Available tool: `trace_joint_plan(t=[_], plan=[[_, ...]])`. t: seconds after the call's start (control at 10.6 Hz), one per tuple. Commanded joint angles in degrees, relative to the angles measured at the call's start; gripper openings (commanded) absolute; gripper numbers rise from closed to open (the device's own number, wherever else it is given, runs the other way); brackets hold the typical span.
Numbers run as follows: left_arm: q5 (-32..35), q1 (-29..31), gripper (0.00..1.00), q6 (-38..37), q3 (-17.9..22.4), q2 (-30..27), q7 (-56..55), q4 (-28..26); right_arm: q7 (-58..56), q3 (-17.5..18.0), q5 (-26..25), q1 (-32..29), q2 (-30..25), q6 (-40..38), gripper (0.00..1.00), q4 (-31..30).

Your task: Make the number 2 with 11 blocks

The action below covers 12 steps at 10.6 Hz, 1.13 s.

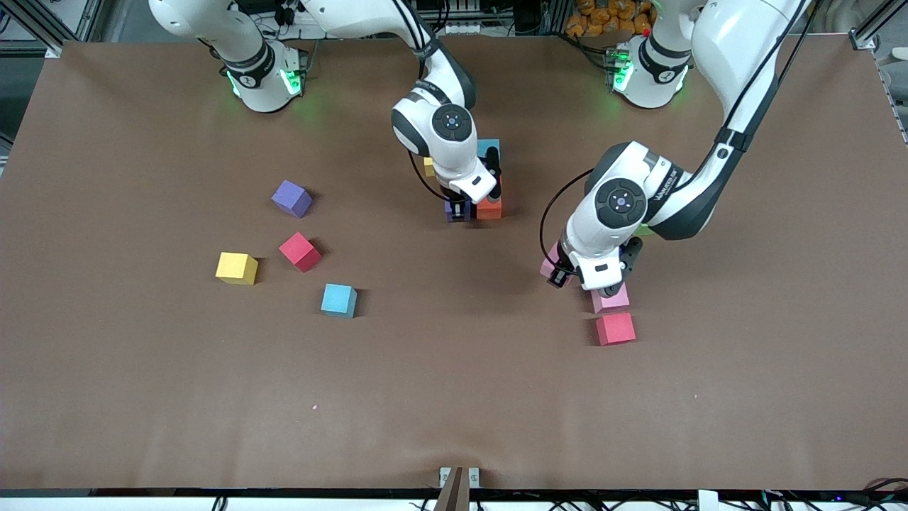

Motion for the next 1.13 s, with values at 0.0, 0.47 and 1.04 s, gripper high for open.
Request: trace_joint_plan(t=[0.0,0.47,1.04], plan=[[0.7,-0.3,0.49,-1.5,-0.2,-1.0,-1.2,0.3,-0.2,0.1,0.7,0.0,1.3,0.0,0.21,1.8],[1.1,-0.3,0.49,-1.5,-0.2,-0.9,-1.1,0.4,1.0,0.2,2.2,0.1,1.8,0.0,0.22,2.5],[0.7,-0.3,0.49,-1.6,-0.2,-1.1,-1.1,1.4,1.0,0.3,3.1,0.5,1.8,0.2,1.00,2.4]])
